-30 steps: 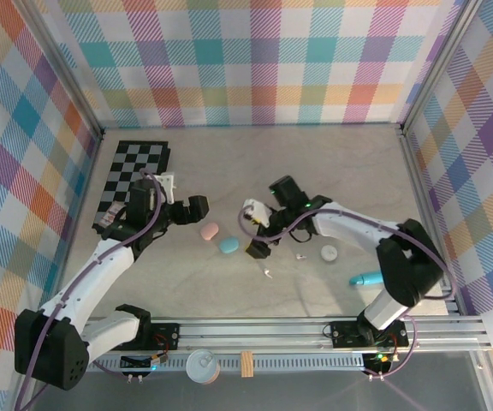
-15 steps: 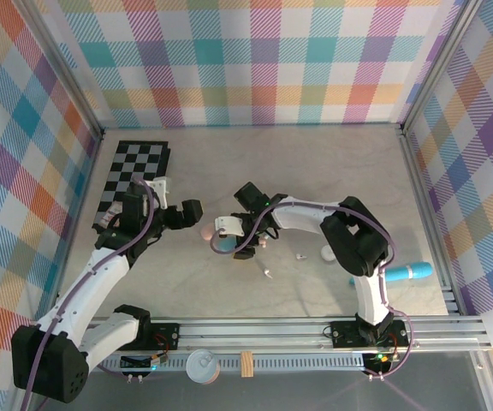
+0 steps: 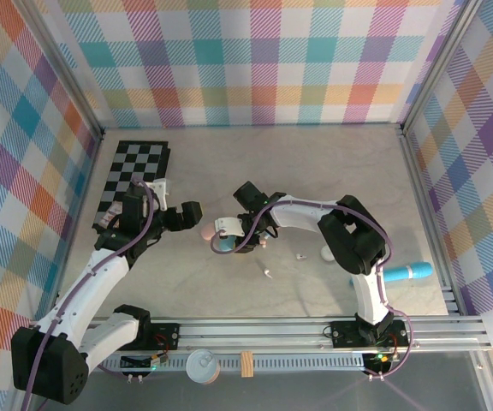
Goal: Insert wireless bluetooth earbuds into charging case
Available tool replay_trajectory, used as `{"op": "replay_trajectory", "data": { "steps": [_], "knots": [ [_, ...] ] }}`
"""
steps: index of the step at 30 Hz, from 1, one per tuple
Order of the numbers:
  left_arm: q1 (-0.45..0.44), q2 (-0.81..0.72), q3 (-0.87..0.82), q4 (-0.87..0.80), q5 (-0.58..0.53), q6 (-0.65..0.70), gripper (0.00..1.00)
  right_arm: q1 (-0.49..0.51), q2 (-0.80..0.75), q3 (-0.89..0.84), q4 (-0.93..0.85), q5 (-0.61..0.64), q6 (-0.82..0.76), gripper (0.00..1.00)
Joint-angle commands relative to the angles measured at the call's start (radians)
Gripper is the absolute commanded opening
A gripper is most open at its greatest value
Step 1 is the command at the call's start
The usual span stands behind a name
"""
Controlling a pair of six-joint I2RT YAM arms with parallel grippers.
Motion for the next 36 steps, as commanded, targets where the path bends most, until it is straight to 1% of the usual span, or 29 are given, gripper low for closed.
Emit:
{"op": "replay_trajectory", "data": {
  "steps": [1, 2, 6, 9, 12, 14, 17, 19, 21, 22, 24, 26, 29, 31, 36],
  "knots": [
    [0.012, -0.008, -0.007, -0.013, 0.005, 0.019, 1.00, 0.006, 0.005, 0.018, -0.023, -0.022, -0.001, 0.44],
    [0.011, -0.008, -0.006, -0.014, 0.006, 0.021, 1.00, 0.006, -0.001, 0.016, -0.022, -0.022, 0.002, 0.42],
    [0.012, -0.015, -0.014, -0.003, 0.009, 0.039, 1.00, 0.003, -0.048, -0.009, -0.006, -0.032, 0.030, 0.40],
    [0.009, -0.017, -0.029, 0.096, 0.065, 0.045, 1.00, -0.012, -0.103, -0.043, 0.023, -0.058, 0.073, 0.40],
    [-0.014, -0.020, -0.051, 0.196, 0.094, 0.062, 1.00, -0.035, -0.162, -0.080, 0.033, -0.079, 0.113, 0.40],
    [-0.047, -0.026, -0.064, 0.247, 0.082, 0.113, 1.00, -0.050, -0.201, -0.101, 0.029, -0.078, 0.137, 0.40],
    [-0.129, -0.039, -0.062, 0.270, 0.019, 0.227, 1.00, -0.071, -0.263, -0.137, 0.017, -0.071, 0.168, 0.40],
    [-0.167, -0.049, -0.072, 0.308, 0.019, 0.283, 1.00, -0.086, -0.306, -0.157, 0.011, -0.076, 0.192, 0.40],
    [-0.191, -0.056, -0.109, 0.389, 0.065, 0.326, 1.00, -0.101, -0.356, -0.173, -0.004, -0.085, 0.213, 0.40],
    [-0.199, -0.052, -0.116, 0.414, 0.071, 0.330, 1.00, -0.107, -0.376, -0.179, -0.009, -0.089, 0.218, 0.40],
    [-0.218, -0.036, -0.105, 0.420, 0.088, 0.341, 1.00, -0.121, -0.428, -0.199, -0.020, -0.108, 0.230, 0.40],
    [-0.230, -0.024, -0.098, 0.425, 0.154, 0.381, 1.00, -0.145, -0.474, -0.222, -0.021, -0.128, 0.251, 0.39],
    [-0.261, -0.036, -0.123, 0.459, 0.245, 0.495, 1.00, -0.181, -0.538, -0.243, -0.034, -0.158, 0.275, 0.39],
    [-0.272, -0.026, -0.144, 0.497, 0.296, 0.529, 1.00, -0.192, -0.567, -0.242, -0.064, -0.178, 0.274, 0.39],
    [-0.308, 0.078, -0.156, 0.616, 0.395, 0.581, 1.00, -0.197, -0.607, -0.230, -0.121, -0.209, 0.277, 0.39]
  ]
}}
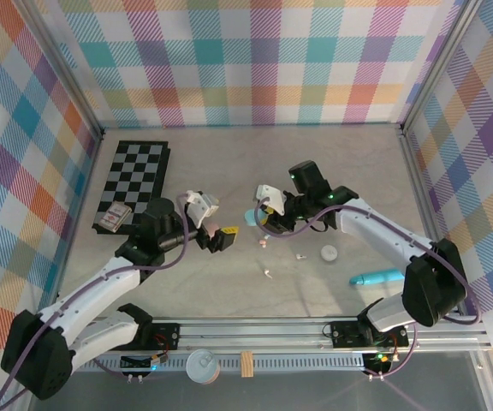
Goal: Insert wireless bluetooth earbuds into charging case
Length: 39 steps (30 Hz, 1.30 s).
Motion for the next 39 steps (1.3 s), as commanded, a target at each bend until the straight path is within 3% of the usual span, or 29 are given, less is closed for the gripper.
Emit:
{"op": "replay_trajectory", "data": {
  "steps": [1, 4, 10, 18, 21, 27, 39],
  "knots": [
    [-0.044, 0.065, -0.024, 0.157, 0.116, 0.088, 1.00, 0.001, -0.034, 0.006, -0.066, -0.075, 0.017, 0.38],
    [-0.069, 0.127, -0.032, 0.251, 0.140, 0.111, 0.98, -0.001, -0.056, 0.020, -0.084, -0.090, 0.025, 0.38],
    [-0.089, 0.163, -0.012, 0.248, 0.178, 0.167, 0.95, -0.004, -0.097, 0.040, -0.106, -0.144, 0.048, 0.37],
    [-0.110, 0.177, 0.022, 0.245, 0.168, 0.128, 0.89, -0.004, -0.116, 0.029, -0.063, -0.147, 0.082, 0.35],
    [-0.111, 0.179, -0.001, 0.329, 0.137, 0.085, 0.83, -0.003, -0.121, 0.016, -0.029, -0.166, 0.105, 0.35],
    [-0.110, 0.188, -0.017, 0.432, 0.145, -0.001, 0.80, -0.004, -0.133, -0.006, 0.027, -0.185, 0.136, 0.35],
    [-0.110, 0.172, -0.021, 0.393, 0.151, 0.021, 0.65, -0.004, -0.161, -0.022, 0.038, -0.176, 0.138, 0.34]
  ]
}}
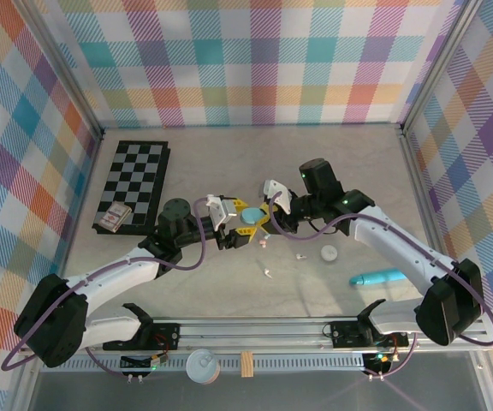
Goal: Insert wireless bluetooth earbuds into charging case
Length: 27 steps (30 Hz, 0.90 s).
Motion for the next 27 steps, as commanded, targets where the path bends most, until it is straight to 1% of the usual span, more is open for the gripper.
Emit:
{"op": "replay_trajectory", "data": {
  "steps": [1, 4, 7, 12, 22, 27],
  "knots": [
    [-0.009, -0.015, -0.007, 0.008, 0.020, 0.020, 0.64, -0.004, -0.032, -0.013, 0.021, -0.032, 0.005, 0.34],
    [-0.009, -0.019, -0.009, -0.008, 0.027, 0.045, 0.65, -0.005, -0.038, -0.016, 0.024, -0.033, 0.007, 0.34],
    [-0.009, -0.023, -0.011, -0.004, 0.026, 0.047, 0.60, -0.007, -0.039, -0.017, 0.029, -0.038, 0.011, 0.34],
    [-0.009, -0.031, -0.011, -0.002, 0.018, 0.044, 0.59, -0.007, -0.037, -0.016, 0.029, -0.047, 0.011, 0.34],
    [-0.009, -0.035, -0.007, 0.001, 0.035, 0.034, 0.47, -0.006, -0.027, -0.011, 0.015, -0.041, 0.000, 0.34],
    [-0.009, -0.030, -0.010, 0.002, 0.041, 0.035, 0.39, -0.007, -0.032, -0.010, 0.026, -0.037, 0.003, 0.41]
  ]
}}
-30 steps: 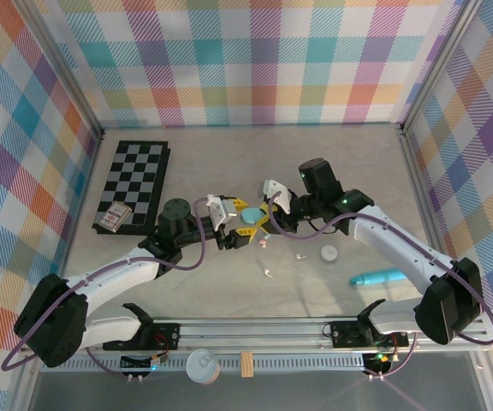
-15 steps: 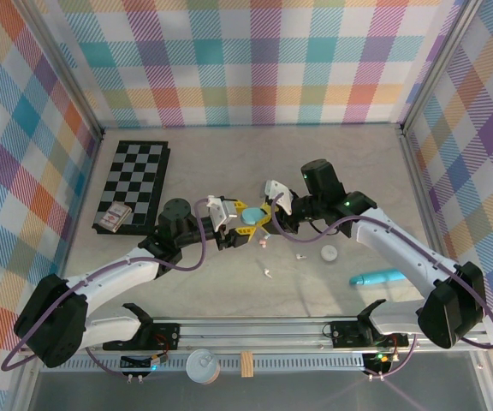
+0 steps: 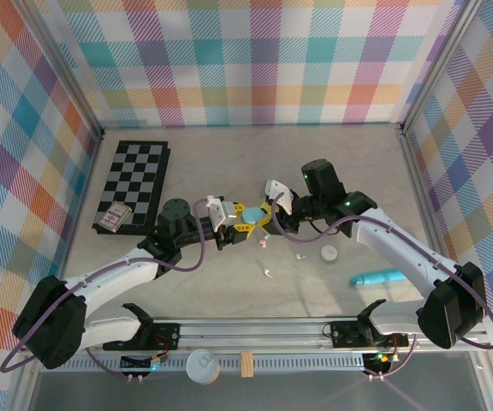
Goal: Insert wireless bluetooth earbuds into charging case
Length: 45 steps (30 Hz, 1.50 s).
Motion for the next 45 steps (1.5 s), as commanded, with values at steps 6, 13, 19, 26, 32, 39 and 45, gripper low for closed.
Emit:
{"op": "replay_trajectory", "data": {
  "steps": [6, 13, 19, 26, 32, 39, 45],
  "knots": [
    [-0.009, -0.024, -0.006, -0.004, 0.047, 0.022, 0.35, -0.018, -0.019, 0.002, 0.037, -0.022, 0.051, 0.55],
    [-0.009, -0.031, -0.005, -0.028, 0.050, 0.038, 0.32, -0.032, -0.025, 0.001, 0.049, -0.024, 0.073, 0.56],
    [-0.009, -0.029, -0.001, -0.043, 0.054, 0.048, 0.32, -0.046, -0.041, 0.000, 0.072, -0.015, 0.107, 0.56],
    [-0.009, -0.028, -0.002, -0.036, 0.059, 0.049, 0.32, -0.057, -0.049, -0.002, 0.096, 0.017, 0.128, 0.60],
    [-0.009, -0.026, -0.003, -0.029, 0.070, 0.041, 0.32, -0.059, -0.036, 0.005, 0.144, 0.135, 0.188, 0.65],
    [-0.009, -0.023, -0.003, -0.022, 0.074, 0.039, 0.32, -0.058, -0.018, 0.024, 0.136, 0.156, 0.185, 0.67],
    [-0.008, -0.013, -0.013, 0.011, 0.062, 0.017, 0.32, -0.059, -0.050, 0.002, 0.132, 0.076, 0.143, 0.72]
  ]
}}
